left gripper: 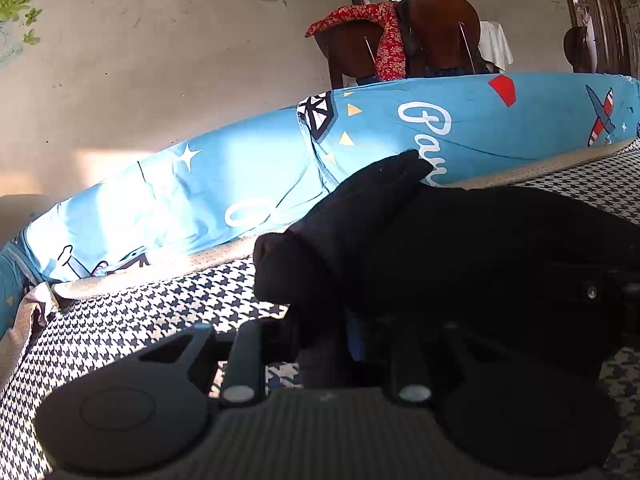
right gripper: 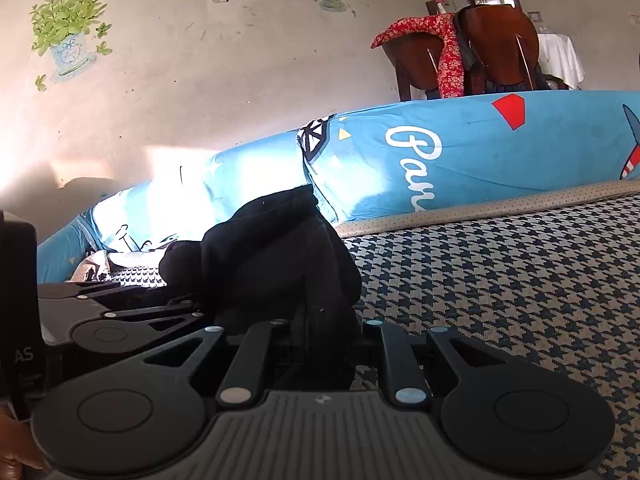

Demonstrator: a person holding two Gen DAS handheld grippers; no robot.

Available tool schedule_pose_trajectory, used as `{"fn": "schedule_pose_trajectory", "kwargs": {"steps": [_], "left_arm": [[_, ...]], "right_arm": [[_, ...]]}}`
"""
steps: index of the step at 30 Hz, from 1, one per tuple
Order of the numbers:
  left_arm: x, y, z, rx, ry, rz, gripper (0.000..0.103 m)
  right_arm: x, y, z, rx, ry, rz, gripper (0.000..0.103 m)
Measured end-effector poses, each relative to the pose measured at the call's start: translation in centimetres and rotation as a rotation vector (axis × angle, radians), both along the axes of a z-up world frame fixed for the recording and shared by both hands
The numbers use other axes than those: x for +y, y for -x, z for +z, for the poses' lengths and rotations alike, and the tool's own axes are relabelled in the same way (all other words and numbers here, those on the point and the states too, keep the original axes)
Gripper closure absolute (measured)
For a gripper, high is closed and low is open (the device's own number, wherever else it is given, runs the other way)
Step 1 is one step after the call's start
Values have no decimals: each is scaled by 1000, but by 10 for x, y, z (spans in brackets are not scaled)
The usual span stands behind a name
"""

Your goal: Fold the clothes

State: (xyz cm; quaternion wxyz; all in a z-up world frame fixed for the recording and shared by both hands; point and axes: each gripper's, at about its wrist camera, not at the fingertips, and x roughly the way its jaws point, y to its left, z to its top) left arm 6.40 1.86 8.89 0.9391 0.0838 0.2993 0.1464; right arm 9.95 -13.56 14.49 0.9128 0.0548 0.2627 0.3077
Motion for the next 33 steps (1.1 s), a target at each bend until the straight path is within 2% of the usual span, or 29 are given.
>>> {"fn": "schedule_pose_trajectory", "kwargs": {"steps": [33], "left_arm": [[17,-9,-2,-21,-16,43,81]], "right_arm": [[24,-11,3,-39,26,20,87]]}}
